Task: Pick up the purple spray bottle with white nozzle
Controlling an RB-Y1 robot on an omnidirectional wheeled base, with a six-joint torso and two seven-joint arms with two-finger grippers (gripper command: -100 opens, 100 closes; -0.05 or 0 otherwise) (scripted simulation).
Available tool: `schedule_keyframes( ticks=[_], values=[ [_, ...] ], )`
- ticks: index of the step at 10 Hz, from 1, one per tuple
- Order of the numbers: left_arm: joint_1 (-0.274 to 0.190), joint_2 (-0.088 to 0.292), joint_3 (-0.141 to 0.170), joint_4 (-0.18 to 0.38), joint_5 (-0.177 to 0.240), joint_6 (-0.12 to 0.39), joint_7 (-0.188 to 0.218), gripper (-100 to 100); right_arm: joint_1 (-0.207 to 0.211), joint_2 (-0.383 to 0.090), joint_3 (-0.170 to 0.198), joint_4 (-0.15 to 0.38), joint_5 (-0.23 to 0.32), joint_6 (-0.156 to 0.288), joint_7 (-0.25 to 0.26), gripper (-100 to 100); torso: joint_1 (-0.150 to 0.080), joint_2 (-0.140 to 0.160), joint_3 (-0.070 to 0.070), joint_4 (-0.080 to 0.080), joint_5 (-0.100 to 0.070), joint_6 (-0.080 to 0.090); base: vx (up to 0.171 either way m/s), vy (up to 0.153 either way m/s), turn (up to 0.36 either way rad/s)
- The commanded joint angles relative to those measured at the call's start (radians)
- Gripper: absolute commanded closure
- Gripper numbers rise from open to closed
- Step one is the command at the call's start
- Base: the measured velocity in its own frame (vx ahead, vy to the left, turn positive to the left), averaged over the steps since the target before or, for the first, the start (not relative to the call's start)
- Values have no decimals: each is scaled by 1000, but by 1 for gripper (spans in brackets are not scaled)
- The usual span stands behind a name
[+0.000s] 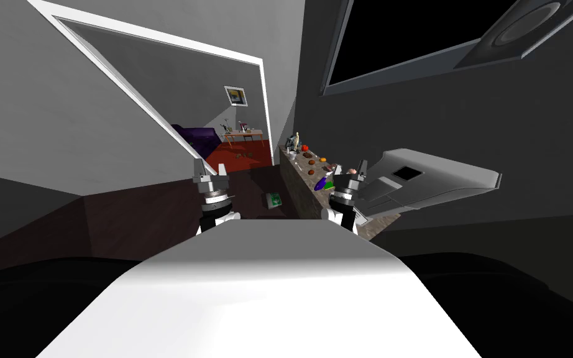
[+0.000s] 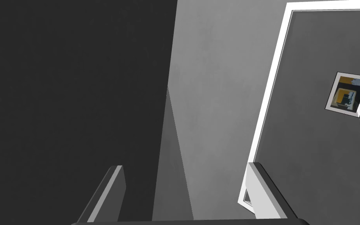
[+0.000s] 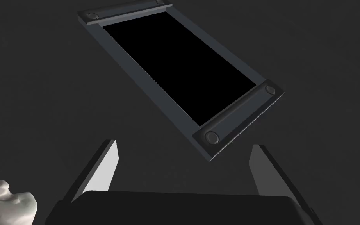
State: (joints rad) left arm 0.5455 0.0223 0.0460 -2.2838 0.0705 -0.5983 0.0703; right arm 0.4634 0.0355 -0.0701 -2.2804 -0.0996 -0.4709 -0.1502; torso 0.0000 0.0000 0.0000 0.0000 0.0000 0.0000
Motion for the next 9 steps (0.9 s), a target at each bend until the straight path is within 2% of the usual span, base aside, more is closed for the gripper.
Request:
schedule_keyframes(
  ticks=[1,5,9],
  values=[
    [0,0,0,0,0,0,0,0,4,-38,-10,9,0,0,6,-100,0,0,0,0,0,0,2,32,-2],
    [0,0,0,0,0,0,0,0,27,-142,-67,58,-4,-1,43,-100,7,-3,-2,-1,1,0,40,103,-10],
    [0,0,0,0,0,0,0,0,65,-207,-164,138,-10,1,110,-100,10,-6,-3,-1,2,0,77,169,-6]
  ],
)
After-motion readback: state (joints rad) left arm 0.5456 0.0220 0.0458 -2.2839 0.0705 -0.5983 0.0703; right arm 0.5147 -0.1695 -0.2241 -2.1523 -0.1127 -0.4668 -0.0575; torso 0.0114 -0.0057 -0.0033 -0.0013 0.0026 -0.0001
